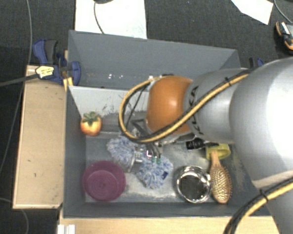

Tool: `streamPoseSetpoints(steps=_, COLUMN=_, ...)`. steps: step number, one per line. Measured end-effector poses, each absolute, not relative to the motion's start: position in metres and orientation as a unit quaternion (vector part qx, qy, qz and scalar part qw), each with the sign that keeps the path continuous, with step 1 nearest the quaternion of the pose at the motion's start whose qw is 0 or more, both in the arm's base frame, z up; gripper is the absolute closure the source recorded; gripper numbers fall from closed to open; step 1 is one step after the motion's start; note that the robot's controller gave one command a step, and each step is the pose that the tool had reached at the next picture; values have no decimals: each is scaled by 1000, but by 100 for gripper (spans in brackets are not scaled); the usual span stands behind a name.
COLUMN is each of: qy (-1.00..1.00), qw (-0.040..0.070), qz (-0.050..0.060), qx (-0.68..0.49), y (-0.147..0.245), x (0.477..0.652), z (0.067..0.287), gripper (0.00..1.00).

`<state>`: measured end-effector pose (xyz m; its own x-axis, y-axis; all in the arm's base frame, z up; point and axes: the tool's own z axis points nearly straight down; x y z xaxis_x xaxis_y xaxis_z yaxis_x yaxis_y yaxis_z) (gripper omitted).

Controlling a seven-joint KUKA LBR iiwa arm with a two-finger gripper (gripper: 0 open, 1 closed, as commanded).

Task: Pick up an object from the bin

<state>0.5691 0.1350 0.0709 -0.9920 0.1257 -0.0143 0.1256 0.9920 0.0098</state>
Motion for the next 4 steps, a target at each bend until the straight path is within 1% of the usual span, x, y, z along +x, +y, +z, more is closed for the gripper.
streamPoseSetpoints(steps=1, qy=995, qw=3, qz=2, qx=96, y=127, x=558, z=71, gripper=0)
streamPoseSetpoints(steps=2, qy=998, qw=8, qz=5, qx=66, y=134, x=569, z=72, gripper=0)
streamPoseSetpoints(steps=3, qy=996, qw=4, qz=3, qx=94, y=128, x=560, z=72, gripper=100)
streamPoseSetpoints(steps=4, qy=996, qw=4, qz=3, qx=94, y=128, x=560, z=72, gripper=100)
